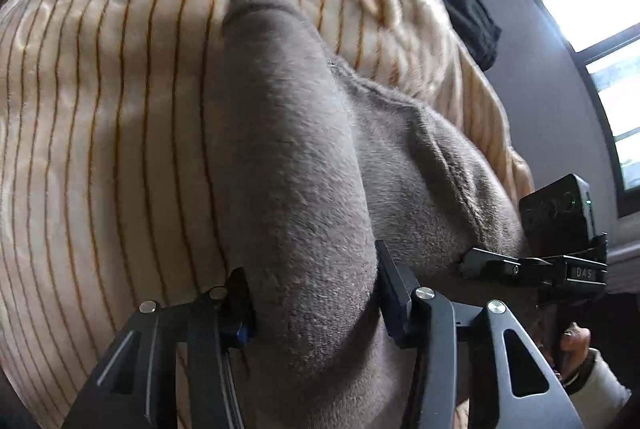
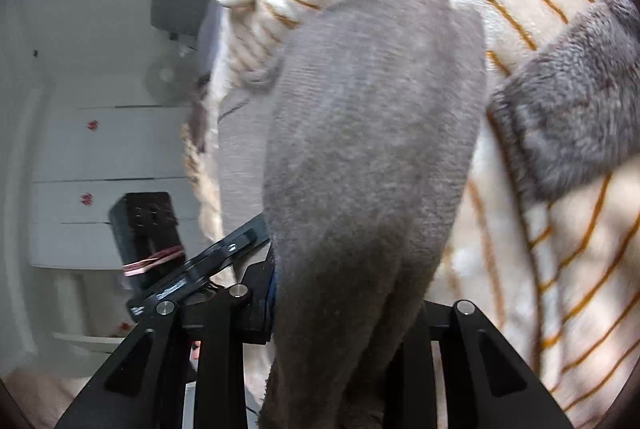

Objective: Fold small clothes

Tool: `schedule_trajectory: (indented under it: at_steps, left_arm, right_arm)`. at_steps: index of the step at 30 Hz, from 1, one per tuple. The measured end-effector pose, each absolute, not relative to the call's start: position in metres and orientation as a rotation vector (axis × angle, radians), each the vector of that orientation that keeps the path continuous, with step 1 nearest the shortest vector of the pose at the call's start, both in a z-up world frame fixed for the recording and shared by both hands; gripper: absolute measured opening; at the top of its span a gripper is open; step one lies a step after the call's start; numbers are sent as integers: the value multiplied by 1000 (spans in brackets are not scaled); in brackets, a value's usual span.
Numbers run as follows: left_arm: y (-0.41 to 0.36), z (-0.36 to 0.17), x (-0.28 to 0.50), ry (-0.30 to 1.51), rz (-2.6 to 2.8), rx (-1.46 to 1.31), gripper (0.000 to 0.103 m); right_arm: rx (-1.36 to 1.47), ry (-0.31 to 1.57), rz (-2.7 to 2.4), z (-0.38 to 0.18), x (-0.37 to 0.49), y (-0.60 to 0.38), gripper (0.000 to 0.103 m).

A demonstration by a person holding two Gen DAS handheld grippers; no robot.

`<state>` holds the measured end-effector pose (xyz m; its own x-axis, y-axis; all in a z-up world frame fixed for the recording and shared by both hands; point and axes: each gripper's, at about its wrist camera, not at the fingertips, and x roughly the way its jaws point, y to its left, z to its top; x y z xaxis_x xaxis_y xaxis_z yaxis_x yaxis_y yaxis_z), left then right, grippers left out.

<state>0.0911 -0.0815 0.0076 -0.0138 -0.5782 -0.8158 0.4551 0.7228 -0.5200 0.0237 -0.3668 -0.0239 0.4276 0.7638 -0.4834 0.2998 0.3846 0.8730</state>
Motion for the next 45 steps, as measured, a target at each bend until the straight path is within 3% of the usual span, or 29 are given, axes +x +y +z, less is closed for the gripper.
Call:
schedule_trajectory:
  at_steps: [15,25,29,34,38,42,45]
  left_arm:
    - [20,82,58,1344,-796,-71,50]
    - [123,26,20,1505,-626,-18,50]
    - [146,19,9,1493,-575,0,50]
    - [170,40,9,1398,-505,14,50]
    - [166,24,11,1405,-448,60,50]
    - [147,10,8,1388,-426,122,59]
    - [143,16,4,1386,-407,137,60]
  right_arm:
    - [1256,1131,505,41,16,-270,32]
    - [1272,1317,531,-2,8,-162,34]
    - [1140,1426,455,-10,9,-144,36]
    - [914,1416,331,26,8,-150,38]
    - [707,1447,188,29,-7,-178,35]
    - [606,1483,142,16,-29,-181,35]
    - [530,1469,128,13,-37,-180,35]
